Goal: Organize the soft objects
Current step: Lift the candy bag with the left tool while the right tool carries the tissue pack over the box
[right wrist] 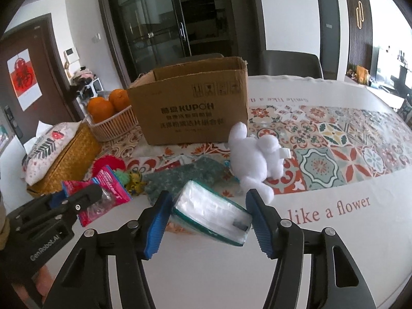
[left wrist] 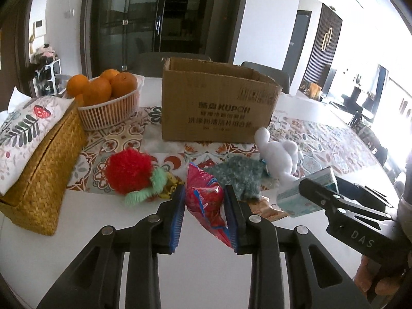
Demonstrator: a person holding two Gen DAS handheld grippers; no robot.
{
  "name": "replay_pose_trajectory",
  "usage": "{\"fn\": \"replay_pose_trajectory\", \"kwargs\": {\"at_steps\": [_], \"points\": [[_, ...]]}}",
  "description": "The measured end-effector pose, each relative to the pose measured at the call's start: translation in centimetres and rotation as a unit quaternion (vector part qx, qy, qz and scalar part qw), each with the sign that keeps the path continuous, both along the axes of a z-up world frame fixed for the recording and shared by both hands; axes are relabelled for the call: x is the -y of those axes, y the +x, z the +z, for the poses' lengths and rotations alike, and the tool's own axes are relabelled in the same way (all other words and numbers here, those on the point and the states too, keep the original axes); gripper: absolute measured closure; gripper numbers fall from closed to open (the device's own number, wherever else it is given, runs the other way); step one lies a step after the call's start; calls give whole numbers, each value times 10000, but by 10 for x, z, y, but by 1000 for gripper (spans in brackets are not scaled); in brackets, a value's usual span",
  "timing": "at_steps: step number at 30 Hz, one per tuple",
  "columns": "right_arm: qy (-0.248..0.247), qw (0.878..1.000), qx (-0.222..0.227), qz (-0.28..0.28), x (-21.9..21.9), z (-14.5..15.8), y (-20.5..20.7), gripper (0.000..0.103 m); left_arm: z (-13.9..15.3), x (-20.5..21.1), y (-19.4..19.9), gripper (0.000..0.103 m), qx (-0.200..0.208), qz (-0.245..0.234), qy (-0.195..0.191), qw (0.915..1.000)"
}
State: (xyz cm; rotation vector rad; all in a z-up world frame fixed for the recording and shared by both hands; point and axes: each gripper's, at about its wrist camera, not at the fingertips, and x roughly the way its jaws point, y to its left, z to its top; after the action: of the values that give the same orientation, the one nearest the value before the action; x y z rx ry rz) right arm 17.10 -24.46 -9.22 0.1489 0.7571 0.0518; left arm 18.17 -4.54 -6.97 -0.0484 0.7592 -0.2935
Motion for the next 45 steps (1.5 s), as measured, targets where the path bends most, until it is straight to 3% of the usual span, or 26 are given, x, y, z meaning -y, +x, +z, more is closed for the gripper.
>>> {"fn": "replay_pose_trajectory", "kwargs": {"at_steps": [7, 18, 33, 45], "points": [[51, 9999, 117, -6, 0, 7, -1, 44, 1, 2, -1, 73, 77, -14, -10, 10000], [74, 9976, 682, 34, -4, 42, 14, 44, 34, 0, 13, 73, 586, -95, -195, 9980], [48, 9873, 1586, 42, -12, 101, 49, 44, 80, -3, 59, 73, 1094, -286, -391, 9928], [-46, 9810, 1932, 148, -17, 134, 83, 44, 112, -2, 92, 73, 1512, -379, -351, 9872]]}}
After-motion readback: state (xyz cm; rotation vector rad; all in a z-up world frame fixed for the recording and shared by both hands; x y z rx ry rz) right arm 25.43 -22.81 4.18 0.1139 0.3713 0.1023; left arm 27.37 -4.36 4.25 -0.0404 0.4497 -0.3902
